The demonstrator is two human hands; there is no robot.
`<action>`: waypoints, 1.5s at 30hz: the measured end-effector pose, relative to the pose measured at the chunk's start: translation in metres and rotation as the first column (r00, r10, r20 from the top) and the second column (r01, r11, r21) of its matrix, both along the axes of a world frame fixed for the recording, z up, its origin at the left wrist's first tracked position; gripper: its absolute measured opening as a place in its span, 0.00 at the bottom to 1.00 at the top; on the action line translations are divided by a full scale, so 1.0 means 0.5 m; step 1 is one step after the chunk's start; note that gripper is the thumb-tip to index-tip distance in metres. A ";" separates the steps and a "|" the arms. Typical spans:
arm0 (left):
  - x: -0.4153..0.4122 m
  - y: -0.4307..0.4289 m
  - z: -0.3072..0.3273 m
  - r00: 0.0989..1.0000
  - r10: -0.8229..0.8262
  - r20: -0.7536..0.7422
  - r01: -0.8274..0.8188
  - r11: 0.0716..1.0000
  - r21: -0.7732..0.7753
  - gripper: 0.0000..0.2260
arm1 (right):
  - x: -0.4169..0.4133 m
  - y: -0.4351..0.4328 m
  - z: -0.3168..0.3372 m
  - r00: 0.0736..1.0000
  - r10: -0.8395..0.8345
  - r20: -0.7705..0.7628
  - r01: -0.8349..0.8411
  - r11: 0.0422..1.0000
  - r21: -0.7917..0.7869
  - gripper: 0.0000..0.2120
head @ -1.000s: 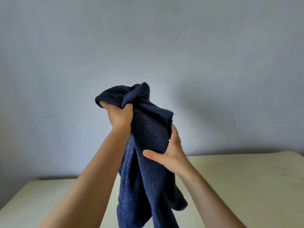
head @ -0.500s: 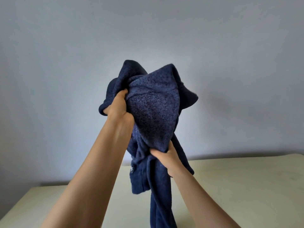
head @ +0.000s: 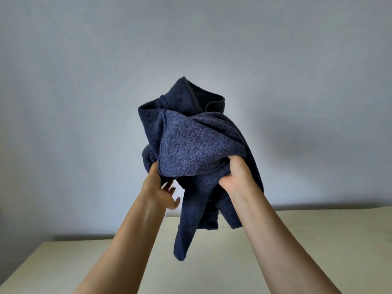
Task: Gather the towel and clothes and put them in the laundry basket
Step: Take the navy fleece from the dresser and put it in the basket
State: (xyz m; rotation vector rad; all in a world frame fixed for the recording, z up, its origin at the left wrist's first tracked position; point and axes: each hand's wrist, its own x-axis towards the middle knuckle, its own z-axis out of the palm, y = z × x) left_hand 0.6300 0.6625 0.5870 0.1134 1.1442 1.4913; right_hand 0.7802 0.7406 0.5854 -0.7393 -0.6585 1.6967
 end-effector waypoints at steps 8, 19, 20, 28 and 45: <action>0.009 0.018 -0.063 0.905 -0.404 0.132 0.323 0.856 0.403 0.34 | -0.054 -0.009 0.015 0.997 0.067 0.025 -0.067 0.998 -0.003 0.41; -0.028 0.011 -0.002 0.947 -0.113 0.300 -0.007 0.928 0.373 0.20 | 0.057 -0.031 0.012 0.952 0.232 0.201 -0.244 0.969 0.037 0.24; -0.033 0.009 0.003 0.948 -0.126 0.293 0.004 0.923 0.385 0.15 | 0.060 -0.022 -0.010 0.954 0.126 0.270 -0.131 0.991 0.001 0.24; -0.058 -0.015 0.021 0.945 -0.163 0.283 0.051 0.929 0.366 0.08 | -0.007 -0.022 -0.110 0.879 0.476 0.014 -0.452 0.843 -0.290 0.53; -0.207 -0.202 -0.024 0.981 -0.173 0.086 0.159 0.977 0.145 0.11 | -0.229 -0.187 -0.058 0.856 0.513 -0.067 -0.517 0.854 -0.056 0.19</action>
